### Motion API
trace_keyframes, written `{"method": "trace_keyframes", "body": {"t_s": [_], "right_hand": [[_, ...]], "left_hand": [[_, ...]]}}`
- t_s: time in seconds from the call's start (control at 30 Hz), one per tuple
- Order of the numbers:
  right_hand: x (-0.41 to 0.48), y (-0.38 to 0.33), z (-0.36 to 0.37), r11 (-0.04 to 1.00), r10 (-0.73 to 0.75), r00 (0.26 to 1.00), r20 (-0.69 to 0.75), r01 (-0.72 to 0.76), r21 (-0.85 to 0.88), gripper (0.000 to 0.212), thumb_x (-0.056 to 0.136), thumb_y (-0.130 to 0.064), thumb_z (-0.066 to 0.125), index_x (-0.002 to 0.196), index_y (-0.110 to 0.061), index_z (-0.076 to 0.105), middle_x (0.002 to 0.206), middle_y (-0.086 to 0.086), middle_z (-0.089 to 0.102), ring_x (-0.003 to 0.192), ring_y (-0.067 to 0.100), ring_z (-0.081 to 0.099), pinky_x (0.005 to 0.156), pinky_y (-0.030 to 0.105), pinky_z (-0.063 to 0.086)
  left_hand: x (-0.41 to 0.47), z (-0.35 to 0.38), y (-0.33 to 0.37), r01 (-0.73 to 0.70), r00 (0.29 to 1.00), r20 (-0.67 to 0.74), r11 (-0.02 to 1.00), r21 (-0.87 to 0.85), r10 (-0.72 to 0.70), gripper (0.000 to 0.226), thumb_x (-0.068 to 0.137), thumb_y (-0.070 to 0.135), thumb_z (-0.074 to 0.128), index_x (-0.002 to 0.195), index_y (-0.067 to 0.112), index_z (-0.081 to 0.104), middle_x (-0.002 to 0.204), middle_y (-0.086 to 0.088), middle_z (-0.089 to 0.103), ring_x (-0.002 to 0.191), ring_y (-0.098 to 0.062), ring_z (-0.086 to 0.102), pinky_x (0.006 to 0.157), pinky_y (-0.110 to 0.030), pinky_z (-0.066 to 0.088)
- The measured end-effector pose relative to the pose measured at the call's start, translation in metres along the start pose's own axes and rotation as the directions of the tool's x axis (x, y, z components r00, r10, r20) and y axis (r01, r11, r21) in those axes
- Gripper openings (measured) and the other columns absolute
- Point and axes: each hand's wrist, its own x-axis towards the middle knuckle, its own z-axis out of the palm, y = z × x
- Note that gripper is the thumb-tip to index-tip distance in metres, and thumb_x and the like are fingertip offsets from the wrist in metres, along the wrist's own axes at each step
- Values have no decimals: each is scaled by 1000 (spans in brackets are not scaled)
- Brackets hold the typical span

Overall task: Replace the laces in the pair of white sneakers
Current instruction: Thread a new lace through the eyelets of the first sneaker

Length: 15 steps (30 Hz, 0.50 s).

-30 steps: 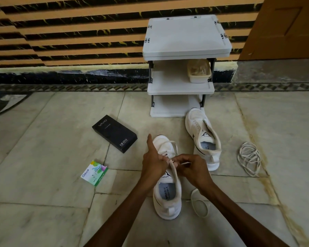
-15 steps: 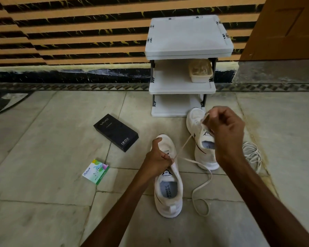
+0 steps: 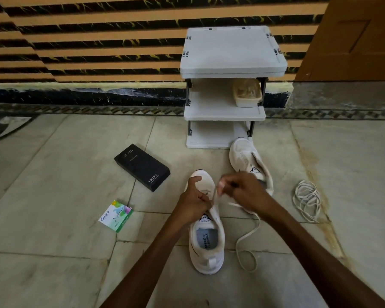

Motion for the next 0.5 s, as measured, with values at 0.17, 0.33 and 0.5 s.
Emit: {"method": "trace_keyframes", "body": {"t_s": [0.17,0.33,0.5], "right_hand": [[-3,-65,-56,731,-147,973,-176,226,644,28,91,1,42,71,-13,56,73,2,58,78,18,60,77,23,53],[-9,-84,-56,666,-125,987,-101,159,729,28,94,4,36,73,-10,49,66,3,48,71,29,48,71,29,53],[-2,-62,-56,865,251,963,101,-270,424,39,95,-21,51,57,-21,61,51,-5,47,46,7,44,52,22,40]], "left_hand": [[-3,4,3,-55,995,-67,956,287,78,47,84,18,72,124,30,52,105,8,59,116,-19,51,94,-28,40],[-3,4,5,-33,988,-116,861,507,106,41,83,28,72,121,32,55,132,4,45,124,-23,35,91,-34,28],[-8,-1,3,-92,991,-58,924,372,122,33,84,23,73,116,20,62,123,-6,50,116,-26,51,100,-37,44]]}}
